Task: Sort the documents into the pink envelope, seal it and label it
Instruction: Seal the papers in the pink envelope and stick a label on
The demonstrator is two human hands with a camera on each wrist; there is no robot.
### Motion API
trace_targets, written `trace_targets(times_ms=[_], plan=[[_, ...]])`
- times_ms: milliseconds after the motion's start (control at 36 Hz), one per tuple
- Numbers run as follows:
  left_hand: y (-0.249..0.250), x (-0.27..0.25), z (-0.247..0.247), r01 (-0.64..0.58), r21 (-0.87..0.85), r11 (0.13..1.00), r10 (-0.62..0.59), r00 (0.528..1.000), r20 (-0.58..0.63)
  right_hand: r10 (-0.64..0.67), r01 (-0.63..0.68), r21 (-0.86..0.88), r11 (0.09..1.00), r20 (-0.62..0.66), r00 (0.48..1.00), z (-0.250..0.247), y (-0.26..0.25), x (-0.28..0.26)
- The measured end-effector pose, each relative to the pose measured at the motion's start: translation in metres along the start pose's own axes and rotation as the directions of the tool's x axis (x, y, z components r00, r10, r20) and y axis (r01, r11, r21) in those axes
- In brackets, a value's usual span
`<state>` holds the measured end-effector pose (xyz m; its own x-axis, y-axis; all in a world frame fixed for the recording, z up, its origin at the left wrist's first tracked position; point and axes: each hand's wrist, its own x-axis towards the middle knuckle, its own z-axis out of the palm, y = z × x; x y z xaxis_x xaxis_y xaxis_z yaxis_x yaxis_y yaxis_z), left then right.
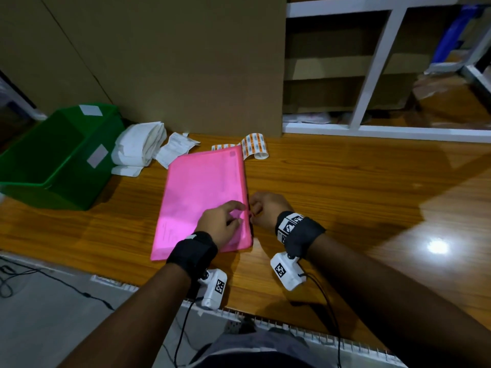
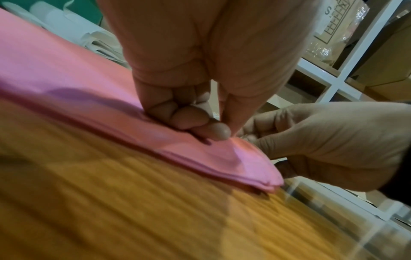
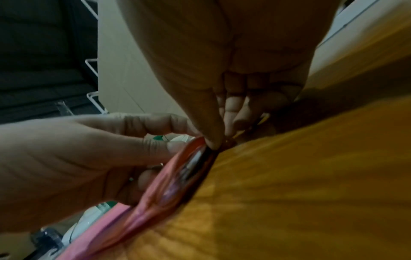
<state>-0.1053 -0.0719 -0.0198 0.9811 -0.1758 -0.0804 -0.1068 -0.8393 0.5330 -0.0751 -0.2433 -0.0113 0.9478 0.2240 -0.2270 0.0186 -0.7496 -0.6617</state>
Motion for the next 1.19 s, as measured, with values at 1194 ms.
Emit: trace_targets(times_ms=[1194], plan=[[0.022,0.038,-0.017,-0.198,0.318,0.927,0.029,0.885,0.465,-0.104,0.116,-0.221,0.968,0.064,0.992,-0.005,0.013,-0.023]])
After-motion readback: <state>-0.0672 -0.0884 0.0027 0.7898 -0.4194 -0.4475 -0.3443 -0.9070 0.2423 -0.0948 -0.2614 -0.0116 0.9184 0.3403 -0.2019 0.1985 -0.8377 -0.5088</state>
